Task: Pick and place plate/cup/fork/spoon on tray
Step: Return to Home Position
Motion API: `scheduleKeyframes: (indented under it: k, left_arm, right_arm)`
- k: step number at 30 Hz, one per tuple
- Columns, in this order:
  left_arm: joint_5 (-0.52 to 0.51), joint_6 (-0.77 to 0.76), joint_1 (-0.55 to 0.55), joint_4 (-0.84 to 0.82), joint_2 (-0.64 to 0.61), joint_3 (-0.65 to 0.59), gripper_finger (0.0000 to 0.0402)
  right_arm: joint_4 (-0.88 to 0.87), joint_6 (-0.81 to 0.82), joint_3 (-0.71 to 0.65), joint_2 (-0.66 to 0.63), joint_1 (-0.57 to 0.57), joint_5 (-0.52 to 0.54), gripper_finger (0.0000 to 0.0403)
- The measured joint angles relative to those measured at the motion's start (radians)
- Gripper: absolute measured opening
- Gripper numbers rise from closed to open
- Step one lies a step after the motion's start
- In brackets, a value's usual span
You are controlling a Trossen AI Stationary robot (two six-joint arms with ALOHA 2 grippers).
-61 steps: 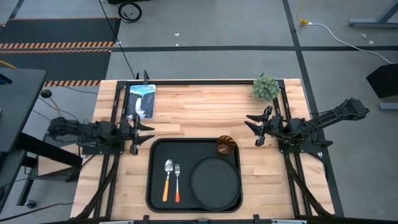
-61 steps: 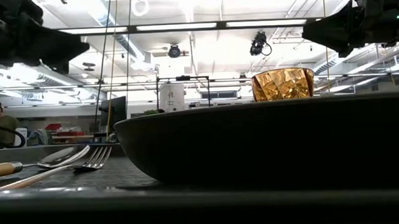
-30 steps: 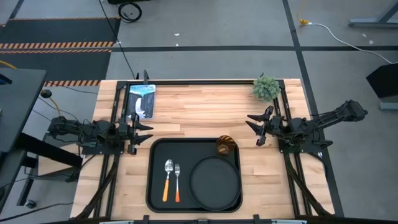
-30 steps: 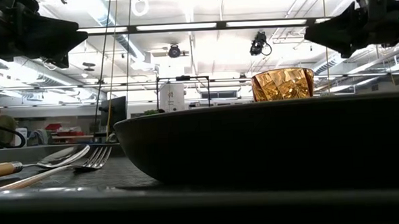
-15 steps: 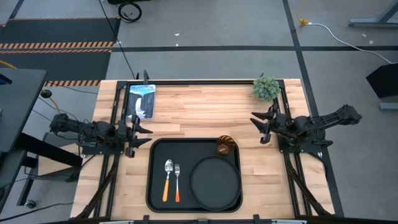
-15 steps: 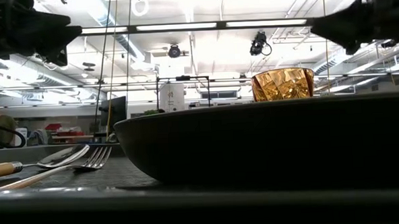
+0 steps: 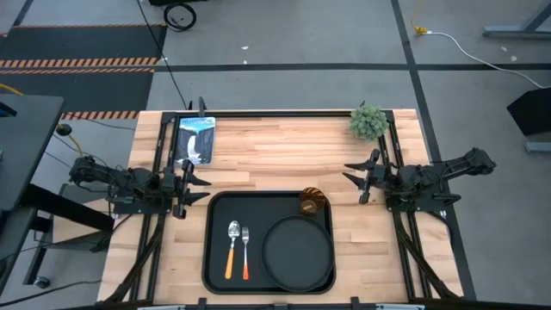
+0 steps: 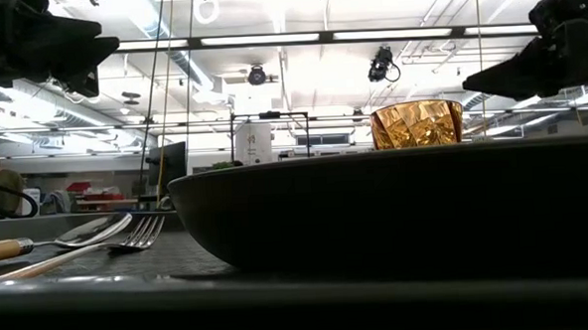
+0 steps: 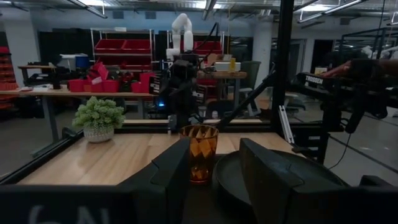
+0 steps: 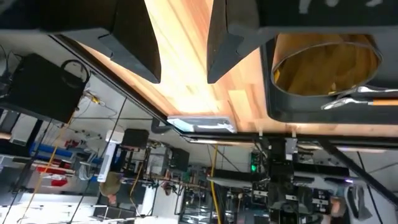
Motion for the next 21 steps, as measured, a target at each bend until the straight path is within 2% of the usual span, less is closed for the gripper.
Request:
scheduleKeyframes:
  k: [8,16,21]
  left_arm:
    - [0.000,0.000,0.005,0.000,0.000,0.000,0.0148]
    - [0.000,0.000,0.113,0.000,0.000,0.000,0.0148]
    - [-0.001,0.000,0.138,0.000,0.000,0.000,0.0148]
  right_arm:
    - [0.001,0.000,0.000,-0.054,0.000,0.000,0.0137]
    - [0.006,0.000,0.000,-0.054,0.000,0.003,0.0137]
    - [0.006,0.000,0.000,-0.054,0.000,0.003,0.0137]
